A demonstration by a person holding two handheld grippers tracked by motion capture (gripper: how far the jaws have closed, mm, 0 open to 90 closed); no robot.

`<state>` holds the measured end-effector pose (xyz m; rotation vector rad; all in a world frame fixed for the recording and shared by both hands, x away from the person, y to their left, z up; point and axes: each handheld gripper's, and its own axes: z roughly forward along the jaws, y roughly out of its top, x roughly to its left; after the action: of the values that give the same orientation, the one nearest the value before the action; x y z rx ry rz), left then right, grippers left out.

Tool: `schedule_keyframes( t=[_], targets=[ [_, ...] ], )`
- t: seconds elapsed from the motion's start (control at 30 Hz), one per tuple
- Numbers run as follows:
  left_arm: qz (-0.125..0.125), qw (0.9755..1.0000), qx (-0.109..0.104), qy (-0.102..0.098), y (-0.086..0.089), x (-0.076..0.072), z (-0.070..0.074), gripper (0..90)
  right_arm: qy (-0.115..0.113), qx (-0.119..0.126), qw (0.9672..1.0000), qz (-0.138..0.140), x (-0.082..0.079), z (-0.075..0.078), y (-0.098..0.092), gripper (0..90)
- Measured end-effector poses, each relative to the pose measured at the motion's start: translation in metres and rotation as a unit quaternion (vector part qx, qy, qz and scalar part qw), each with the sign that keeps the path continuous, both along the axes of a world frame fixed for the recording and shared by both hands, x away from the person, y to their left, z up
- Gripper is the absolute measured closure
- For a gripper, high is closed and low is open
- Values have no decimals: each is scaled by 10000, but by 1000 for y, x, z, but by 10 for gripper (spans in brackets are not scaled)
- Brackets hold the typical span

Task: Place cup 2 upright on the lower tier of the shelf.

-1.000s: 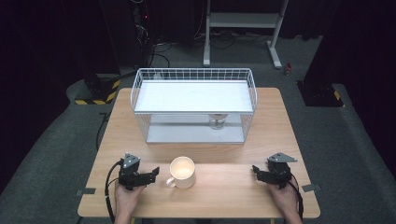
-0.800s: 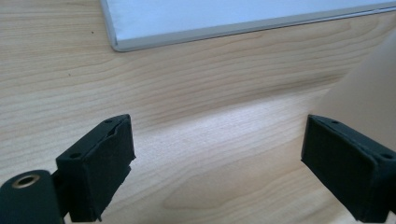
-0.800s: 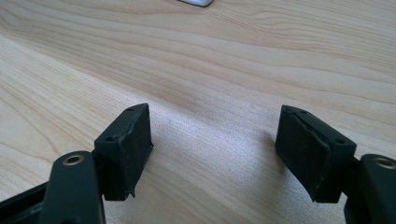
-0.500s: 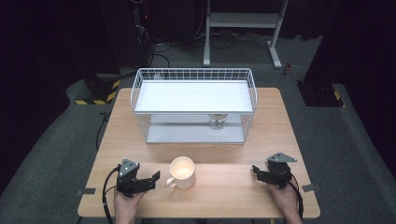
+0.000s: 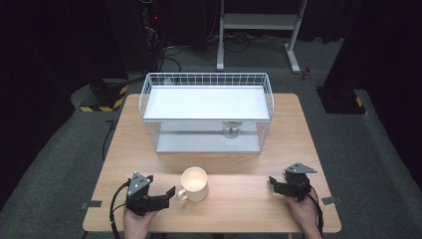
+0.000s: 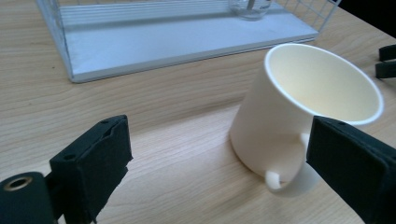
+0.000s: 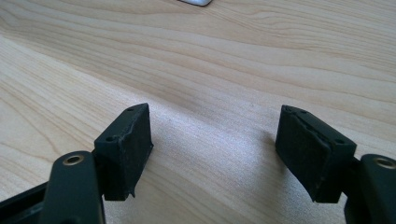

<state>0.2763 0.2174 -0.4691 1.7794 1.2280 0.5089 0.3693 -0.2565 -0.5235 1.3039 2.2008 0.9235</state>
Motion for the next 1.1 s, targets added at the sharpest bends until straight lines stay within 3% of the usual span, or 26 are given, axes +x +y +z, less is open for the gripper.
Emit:
schedule_keyframes(
  t=[0.13, 0.27, 0.4, 0.97, 1.1],
  targets=[
    [-80, 9998, 160, -41, -7, -3, 2, 62, 1, -1, 10000, 2, 0, 0, 0, 268],
    [-190, 9997, 163, -50, -14, -3, 2, 42, 1, 2, 10000, 1, 0, 0, 0, 268],
    [-271, 9990, 349, -68, -23, -2, 2, 33, 2, 3, 10000, 2, 0, 0, 0, 268],
    [-526, 9977, 434, -32, -49, 4, -5, 18, 4, 3, 10000, 1, 0, 0, 0, 265],
    [-516, 9969, 599, -27, -54, 7, -5, 0, 8, 7, 10000, -6, 0, 0, 0, 263]
  ],
)
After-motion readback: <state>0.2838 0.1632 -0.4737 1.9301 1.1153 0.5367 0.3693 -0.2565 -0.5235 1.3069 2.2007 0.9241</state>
